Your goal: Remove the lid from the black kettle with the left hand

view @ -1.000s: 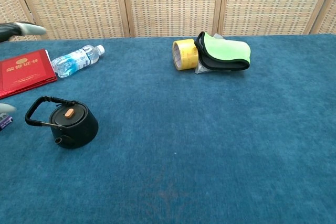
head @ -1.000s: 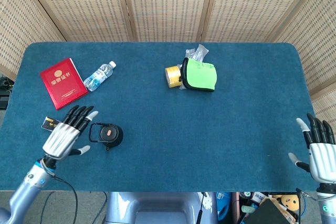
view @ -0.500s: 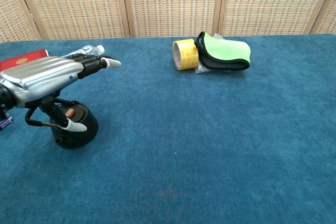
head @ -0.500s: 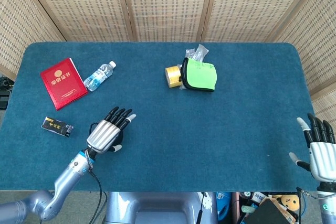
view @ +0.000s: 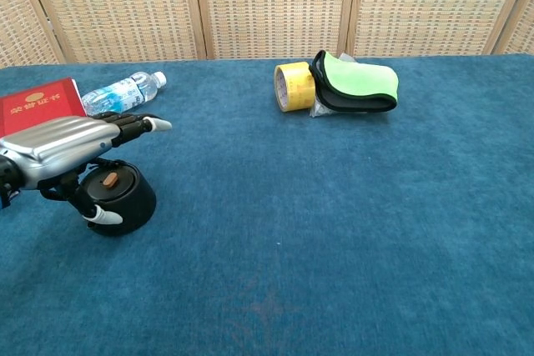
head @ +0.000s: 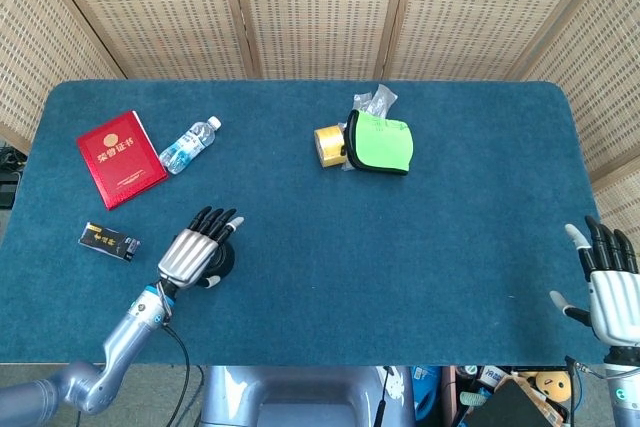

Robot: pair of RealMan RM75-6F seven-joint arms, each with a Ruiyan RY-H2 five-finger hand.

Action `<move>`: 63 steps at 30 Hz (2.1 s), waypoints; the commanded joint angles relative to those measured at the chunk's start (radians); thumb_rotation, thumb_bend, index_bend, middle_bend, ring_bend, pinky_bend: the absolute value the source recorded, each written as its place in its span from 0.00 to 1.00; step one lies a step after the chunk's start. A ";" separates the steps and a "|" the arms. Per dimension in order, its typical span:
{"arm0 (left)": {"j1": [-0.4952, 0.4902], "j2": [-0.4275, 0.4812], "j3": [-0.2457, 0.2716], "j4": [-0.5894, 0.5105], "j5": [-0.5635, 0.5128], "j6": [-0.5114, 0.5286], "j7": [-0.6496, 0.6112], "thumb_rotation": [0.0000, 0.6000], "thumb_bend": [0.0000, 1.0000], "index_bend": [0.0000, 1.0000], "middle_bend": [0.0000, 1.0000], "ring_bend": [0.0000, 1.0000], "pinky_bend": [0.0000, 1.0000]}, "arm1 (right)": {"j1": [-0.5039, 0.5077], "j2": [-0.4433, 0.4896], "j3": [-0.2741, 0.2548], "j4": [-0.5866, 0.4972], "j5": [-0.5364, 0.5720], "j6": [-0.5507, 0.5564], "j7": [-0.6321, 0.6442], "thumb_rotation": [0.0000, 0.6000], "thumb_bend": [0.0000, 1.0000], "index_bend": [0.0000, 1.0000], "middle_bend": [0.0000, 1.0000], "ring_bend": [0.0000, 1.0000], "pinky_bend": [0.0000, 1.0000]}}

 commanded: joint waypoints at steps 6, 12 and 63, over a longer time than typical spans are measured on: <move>0.000 0.026 -0.002 0.099 -0.028 -0.003 -0.102 1.00 0.12 0.00 0.00 0.00 0.00 | 0.005 -0.007 -0.003 0.005 0.006 -0.016 -0.006 1.00 0.00 0.00 0.00 0.00 0.00; -0.036 0.036 -0.033 0.189 -0.061 -0.047 -0.155 1.00 0.12 0.00 0.00 0.00 0.00 | 0.010 -0.012 -0.004 0.007 0.011 -0.028 -0.013 1.00 0.00 0.00 0.00 0.00 0.00; -0.142 0.099 -0.089 -0.121 -0.608 -0.017 0.193 1.00 0.40 0.46 0.00 0.00 0.00 | 0.016 0.017 -0.005 0.002 0.031 -0.059 0.051 1.00 0.00 0.00 0.00 0.00 0.00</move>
